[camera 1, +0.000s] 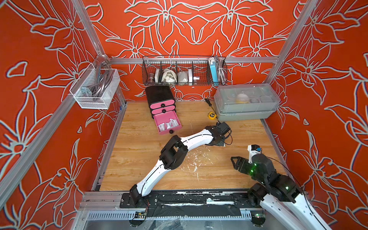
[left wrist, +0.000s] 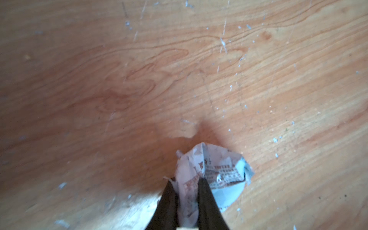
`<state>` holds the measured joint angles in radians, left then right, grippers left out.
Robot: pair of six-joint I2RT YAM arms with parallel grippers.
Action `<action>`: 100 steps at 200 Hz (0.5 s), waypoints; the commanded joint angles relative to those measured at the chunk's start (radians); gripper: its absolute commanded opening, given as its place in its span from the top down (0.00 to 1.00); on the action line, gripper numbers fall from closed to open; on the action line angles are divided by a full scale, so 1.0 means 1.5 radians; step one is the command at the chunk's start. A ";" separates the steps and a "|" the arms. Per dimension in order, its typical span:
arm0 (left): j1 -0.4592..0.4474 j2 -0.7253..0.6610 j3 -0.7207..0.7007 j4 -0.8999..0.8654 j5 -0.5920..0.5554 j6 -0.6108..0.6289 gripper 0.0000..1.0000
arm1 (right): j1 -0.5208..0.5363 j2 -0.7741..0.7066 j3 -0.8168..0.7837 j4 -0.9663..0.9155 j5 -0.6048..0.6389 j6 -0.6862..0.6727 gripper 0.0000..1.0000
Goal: Place the cookies into the drawer by color
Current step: Pick up the cookie at the center of the board.
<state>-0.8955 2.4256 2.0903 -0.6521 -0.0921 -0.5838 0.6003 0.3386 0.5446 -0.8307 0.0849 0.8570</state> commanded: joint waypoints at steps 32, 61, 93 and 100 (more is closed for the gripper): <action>0.044 -0.137 -0.069 -0.018 -0.038 0.007 0.93 | -0.001 0.006 0.004 0.005 0.003 0.010 0.23; 0.094 -0.204 -0.119 -0.025 -0.057 0.017 0.93 | -0.001 0.015 0.005 0.016 0.004 0.011 0.23; 0.162 -0.275 -0.178 -0.021 -0.095 0.040 0.92 | -0.001 0.041 0.008 0.041 -0.002 0.007 0.22; 0.177 -0.288 -0.190 -0.016 -0.102 0.041 0.92 | -0.001 0.049 0.006 0.050 -0.004 0.002 0.22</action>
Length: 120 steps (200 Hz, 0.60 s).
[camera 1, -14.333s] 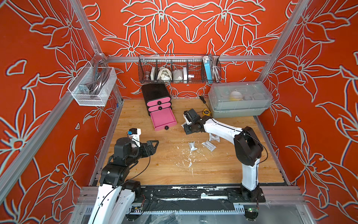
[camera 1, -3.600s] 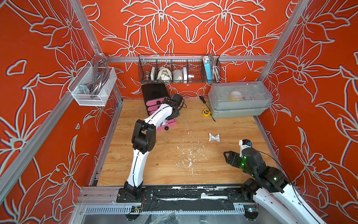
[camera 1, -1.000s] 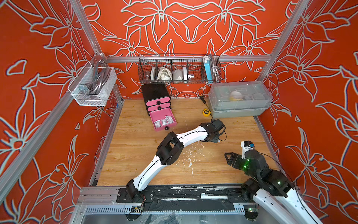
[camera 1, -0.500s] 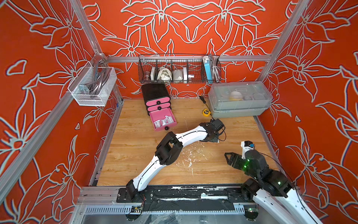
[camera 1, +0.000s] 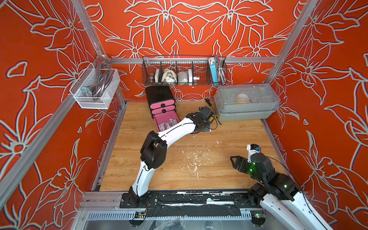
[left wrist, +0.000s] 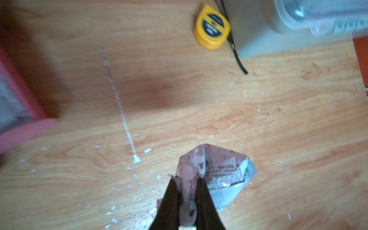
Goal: Place the cookies into the drawer by color
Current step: Pick up the cookie at the center of the board, then place the cookie in the drawer.
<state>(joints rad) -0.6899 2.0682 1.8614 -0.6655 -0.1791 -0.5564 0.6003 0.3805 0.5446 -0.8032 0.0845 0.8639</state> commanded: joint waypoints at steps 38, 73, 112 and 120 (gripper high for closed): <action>0.121 -0.095 -0.085 0.006 -0.105 0.031 0.91 | -0.001 0.069 -0.008 0.112 -0.034 -0.021 0.22; 0.175 -0.098 -0.116 0.042 -0.133 0.032 0.91 | 0.002 0.083 -0.033 0.175 -0.040 -0.015 0.21; 0.201 -0.063 -0.131 0.096 -0.207 0.075 0.89 | 0.003 0.085 -0.037 0.172 -0.039 -0.023 0.19; 0.205 -0.052 -0.132 0.105 -0.212 0.084 0.89 | 0.004 0.085 -0.038 0.171 -0.039 -0.024 0.19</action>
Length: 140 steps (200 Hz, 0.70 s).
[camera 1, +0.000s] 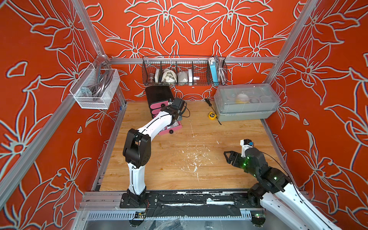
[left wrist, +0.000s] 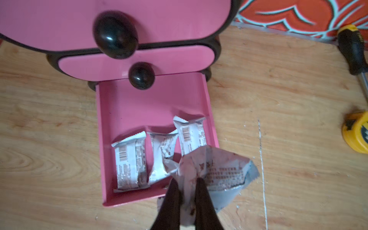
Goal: Place the cookies into the drawer by color
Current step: Place the cookie in the drawer.
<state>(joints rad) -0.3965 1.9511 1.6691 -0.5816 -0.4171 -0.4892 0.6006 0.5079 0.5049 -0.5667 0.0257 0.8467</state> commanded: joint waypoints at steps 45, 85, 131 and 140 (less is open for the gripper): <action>0.034 0.065 -0.008 0.080 -0.046 0.066 0.88 | 0.004 0.002 -0.015 0.017 0.005 -0.014 0.19; 0.056 0.089 -0.010 0.099 -0.048 0.073 0.88 | 0.004 0.002 -0.013 0.014 0.007 -0.017 0.18; 0.083 0.092 -0.033 0.103 -0.053 0.064 0.84 | 0.004 0.003 -0.011 0.012 0.009 -0.017 0.19; 0.087 0.092 -0.038 0.105 -0.053 0.061 0.83 | 0.003 0.004 -0.011 0.013 0.008 -0.017 0.19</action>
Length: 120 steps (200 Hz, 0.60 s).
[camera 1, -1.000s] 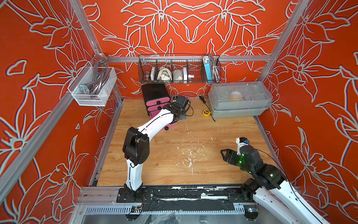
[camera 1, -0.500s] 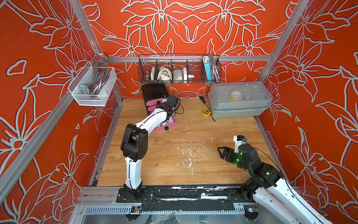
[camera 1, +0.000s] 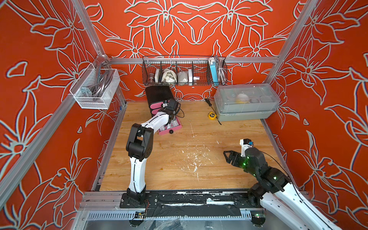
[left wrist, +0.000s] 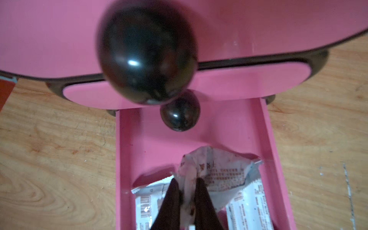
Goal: Place the cookies into the drawer by color
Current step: Place the cookie in the drawer.
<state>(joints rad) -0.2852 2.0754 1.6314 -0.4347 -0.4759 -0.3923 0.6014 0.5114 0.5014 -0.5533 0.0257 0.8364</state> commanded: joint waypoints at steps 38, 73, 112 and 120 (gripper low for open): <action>0.028 0.015 -0.018 0.008 -0.002 -0.013 0.72 | 0.003 -0.002 -0.009 0.005 0.007 -0.005 0.18; 0.030 -0.011 -0.025 0.006 0.008 -0.020 0.63 | 0.003 -0.003 -0.009 0.003 0.007 -0.003 0.18; 0.029 -0.139 -0.082 0.003 0.110 -0.074 0.66 | 0.003 -0.006 0.004 0.002 0.001 -0.006 0.19; 0.028 -0.183 -0.108 0.010 0.143 -0.091 0.66 | 0.003 -0.007 0.007 0.010 -0.006 -0.010 0.18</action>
<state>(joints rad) -0.2420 1.9980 1.5303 -0.4210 -0.3943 -0.4515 0.6014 0.5098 0.5014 -0.5529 0.0250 0.8360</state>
